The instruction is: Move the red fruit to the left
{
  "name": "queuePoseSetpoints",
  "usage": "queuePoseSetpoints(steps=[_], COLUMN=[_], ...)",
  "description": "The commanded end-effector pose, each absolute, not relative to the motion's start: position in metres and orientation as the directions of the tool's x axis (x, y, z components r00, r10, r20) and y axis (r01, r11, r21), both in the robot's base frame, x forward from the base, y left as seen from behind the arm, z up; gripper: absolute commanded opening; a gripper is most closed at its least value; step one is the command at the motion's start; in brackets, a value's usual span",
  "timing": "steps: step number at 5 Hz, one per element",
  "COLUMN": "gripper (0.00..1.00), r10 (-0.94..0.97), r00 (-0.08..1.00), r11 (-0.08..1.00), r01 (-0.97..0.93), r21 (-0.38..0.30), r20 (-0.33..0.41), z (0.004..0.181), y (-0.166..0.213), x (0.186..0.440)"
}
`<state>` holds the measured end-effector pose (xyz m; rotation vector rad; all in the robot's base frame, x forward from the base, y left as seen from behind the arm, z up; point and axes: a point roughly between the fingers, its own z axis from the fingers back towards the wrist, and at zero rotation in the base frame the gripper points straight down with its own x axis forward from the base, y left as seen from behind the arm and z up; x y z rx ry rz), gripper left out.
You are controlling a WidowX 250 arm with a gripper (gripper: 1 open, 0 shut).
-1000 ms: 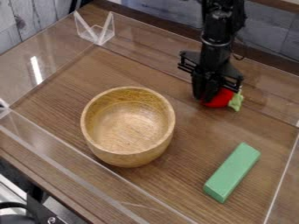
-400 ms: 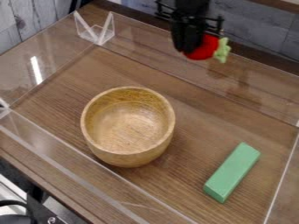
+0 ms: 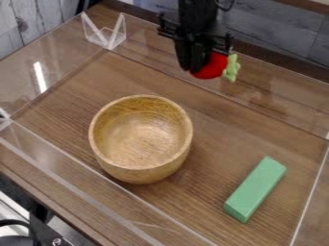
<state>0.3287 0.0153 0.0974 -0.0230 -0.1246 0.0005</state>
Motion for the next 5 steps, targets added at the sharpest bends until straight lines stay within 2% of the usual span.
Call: queuePoseSetpoints(steps=[1, 2, 4, 5], gripper=[0.0, 0.0, 0.0, 0.0], r10=[0.02, 0.029, -0.03, 0.053], r00=[0.979, 0.978, 0.978, 0.977], r11=[1.0, 1.0, 0.999, 0.999], r01=[-0.018, -0.027, 0.034, -0.052], r21=[-0.015, -0.014, -0.016, -0.014], r20=[0.203, 0.204, 0.205, 0.205], z=[0.118, 0.115, 0.128, 0.118], y=[0.012, 0.008, 0.025, 0.037], x=[0.333, 0.334, 0.325, 0.321])
